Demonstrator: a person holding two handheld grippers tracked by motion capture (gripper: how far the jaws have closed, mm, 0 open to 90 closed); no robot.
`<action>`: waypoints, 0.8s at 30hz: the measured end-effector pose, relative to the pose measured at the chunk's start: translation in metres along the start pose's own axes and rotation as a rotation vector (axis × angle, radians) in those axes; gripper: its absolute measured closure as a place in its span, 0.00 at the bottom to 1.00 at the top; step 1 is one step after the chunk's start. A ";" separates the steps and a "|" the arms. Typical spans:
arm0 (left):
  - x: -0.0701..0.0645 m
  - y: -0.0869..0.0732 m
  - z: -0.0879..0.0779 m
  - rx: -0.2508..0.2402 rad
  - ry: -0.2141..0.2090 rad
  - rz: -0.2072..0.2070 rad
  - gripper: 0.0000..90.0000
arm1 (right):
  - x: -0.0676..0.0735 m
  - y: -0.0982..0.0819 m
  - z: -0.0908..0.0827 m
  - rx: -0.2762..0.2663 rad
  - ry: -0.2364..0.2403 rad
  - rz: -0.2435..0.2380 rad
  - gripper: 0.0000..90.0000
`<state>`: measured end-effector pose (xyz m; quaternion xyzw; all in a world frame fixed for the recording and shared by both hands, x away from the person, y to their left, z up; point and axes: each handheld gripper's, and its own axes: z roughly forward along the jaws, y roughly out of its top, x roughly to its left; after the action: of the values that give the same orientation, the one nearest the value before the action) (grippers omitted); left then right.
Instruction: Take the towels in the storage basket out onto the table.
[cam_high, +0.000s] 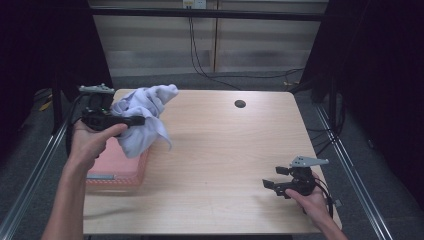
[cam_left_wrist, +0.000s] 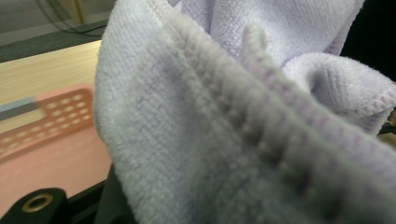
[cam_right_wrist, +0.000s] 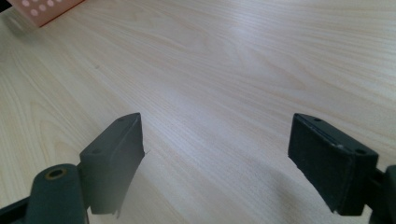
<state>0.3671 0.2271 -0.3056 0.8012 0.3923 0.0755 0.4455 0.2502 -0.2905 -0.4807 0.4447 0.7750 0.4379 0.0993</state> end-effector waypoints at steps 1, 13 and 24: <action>-0.004 0.001 0.005 0.004 -0.014 0.007 0.57 | 0.000 0.000 0.000 -0.002 0.000 -0.002 0.20; -0.053 0.003 0.072 0.077 -0.107 0.087 0.57 | -0.002 0.000 -0.003 -0.017 0.007 -0.004 0.22; -0.096 -0.042 0.137 0.209 -0.186 0.142 0.55 | -0.002 -0.001 -0.003 -0.013 0.009 -0.006 0.22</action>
<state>0.3425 0.0827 -0.3975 0.8724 0.2972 -0.0090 0.3878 0.2489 -0.2939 -0.4796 0.4397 0.7740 0.4446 0.0997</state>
